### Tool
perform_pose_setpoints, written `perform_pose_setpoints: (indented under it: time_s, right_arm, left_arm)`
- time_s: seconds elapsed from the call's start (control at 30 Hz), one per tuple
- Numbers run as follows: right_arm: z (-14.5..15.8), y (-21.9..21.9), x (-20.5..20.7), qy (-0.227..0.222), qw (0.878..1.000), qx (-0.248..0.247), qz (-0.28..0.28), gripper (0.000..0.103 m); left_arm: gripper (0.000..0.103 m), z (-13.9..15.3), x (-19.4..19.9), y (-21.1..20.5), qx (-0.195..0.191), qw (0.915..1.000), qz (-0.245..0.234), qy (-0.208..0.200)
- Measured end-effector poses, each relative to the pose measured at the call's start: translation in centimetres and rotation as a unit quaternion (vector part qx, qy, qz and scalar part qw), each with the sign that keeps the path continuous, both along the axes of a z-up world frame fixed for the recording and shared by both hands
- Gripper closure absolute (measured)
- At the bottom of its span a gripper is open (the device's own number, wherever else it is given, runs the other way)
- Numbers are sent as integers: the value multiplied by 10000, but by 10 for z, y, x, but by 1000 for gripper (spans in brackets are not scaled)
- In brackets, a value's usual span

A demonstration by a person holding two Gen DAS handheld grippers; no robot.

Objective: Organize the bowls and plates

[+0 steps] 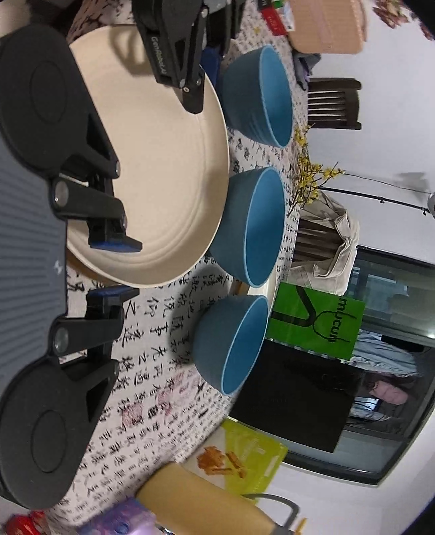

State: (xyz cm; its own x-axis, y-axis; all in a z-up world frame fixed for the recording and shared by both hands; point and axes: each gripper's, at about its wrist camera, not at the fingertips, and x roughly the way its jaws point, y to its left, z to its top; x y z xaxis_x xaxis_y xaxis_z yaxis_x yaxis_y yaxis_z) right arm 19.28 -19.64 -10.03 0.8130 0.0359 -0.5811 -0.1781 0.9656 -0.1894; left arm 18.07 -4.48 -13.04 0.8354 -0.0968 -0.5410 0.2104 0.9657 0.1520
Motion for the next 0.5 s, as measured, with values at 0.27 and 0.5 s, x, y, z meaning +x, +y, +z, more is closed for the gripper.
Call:
perform_pose_setpoints:
  time_s: [0.27,0.5]
  right_arm:
    - [-8,-1,4,180,9998,-26,77,81]
    - [-10,0,11,172,9998,53,115,81]
  left_arm:
    - [80,-1,-1,0,71,10000,11,-59]
    - [81,2,8,3,12,10000,76,-31]
